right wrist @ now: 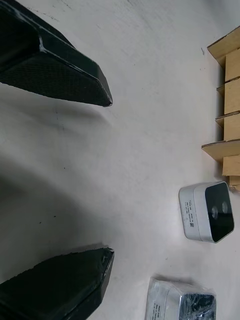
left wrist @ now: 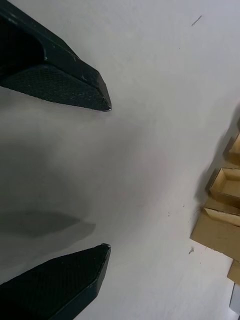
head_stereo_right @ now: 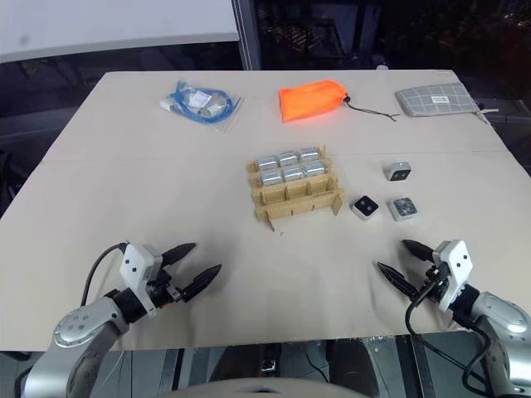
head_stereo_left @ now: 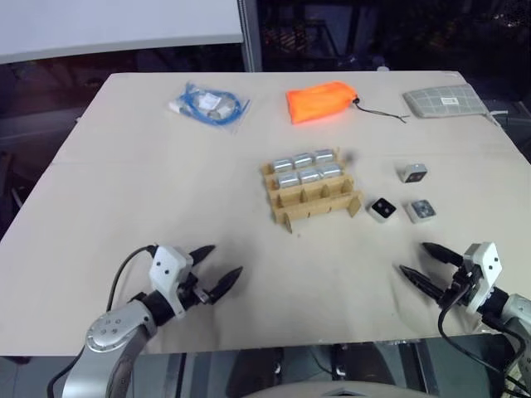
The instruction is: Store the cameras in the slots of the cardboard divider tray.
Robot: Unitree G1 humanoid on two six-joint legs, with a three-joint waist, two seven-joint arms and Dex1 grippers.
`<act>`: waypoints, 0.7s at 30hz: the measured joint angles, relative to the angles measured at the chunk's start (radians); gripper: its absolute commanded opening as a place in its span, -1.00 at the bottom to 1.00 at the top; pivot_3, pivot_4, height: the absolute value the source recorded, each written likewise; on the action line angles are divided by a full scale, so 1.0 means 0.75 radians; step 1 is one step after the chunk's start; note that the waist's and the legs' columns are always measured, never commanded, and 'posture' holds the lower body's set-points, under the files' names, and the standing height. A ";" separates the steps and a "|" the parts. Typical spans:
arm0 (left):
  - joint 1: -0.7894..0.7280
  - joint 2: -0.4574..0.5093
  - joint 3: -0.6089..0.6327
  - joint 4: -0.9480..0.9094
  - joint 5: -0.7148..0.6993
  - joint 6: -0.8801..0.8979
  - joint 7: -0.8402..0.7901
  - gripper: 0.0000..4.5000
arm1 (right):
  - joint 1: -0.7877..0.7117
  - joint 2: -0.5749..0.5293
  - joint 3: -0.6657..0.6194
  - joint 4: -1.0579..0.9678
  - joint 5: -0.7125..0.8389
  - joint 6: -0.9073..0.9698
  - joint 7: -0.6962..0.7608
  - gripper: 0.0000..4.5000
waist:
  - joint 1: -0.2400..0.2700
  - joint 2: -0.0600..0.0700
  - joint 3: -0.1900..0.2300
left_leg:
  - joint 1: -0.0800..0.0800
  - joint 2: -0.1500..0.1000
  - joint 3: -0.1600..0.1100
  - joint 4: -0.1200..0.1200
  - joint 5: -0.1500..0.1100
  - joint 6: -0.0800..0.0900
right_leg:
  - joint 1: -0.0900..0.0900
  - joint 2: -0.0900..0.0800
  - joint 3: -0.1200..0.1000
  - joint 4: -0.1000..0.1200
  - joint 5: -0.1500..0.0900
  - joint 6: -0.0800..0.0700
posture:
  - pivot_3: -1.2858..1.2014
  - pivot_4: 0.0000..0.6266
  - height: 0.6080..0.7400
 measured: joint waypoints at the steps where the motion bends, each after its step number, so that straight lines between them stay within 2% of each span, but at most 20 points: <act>1: 0.000 0.000 0.000 0.000 0.000 0.000 0.001 0.96 | 0.000 0.000 0.000 0.000 0.000 0.000 0.000 1.00 | 0.000 0.000 0.000 | 0.000 0.000 0.000 0.000 0.000 0.000 | 0.000 0.000 0.000 0.000 0.000 0.000 | 0.03 -0.52 1.00; 21: -0.001 -0.020 -0.017 0.006 0.017 -0.037 0.000 0.96 | -0.033 -0.019 0.000 0.015 -0.001 0.000 0.022 1.00 | 0.002 0.000 0.000 | 0.000 0.000 0.000 0.000 0.000 0.000 | 0.000 0.000 0.000 0.000 0.000 0.001 | 0.03 -0.52 1.00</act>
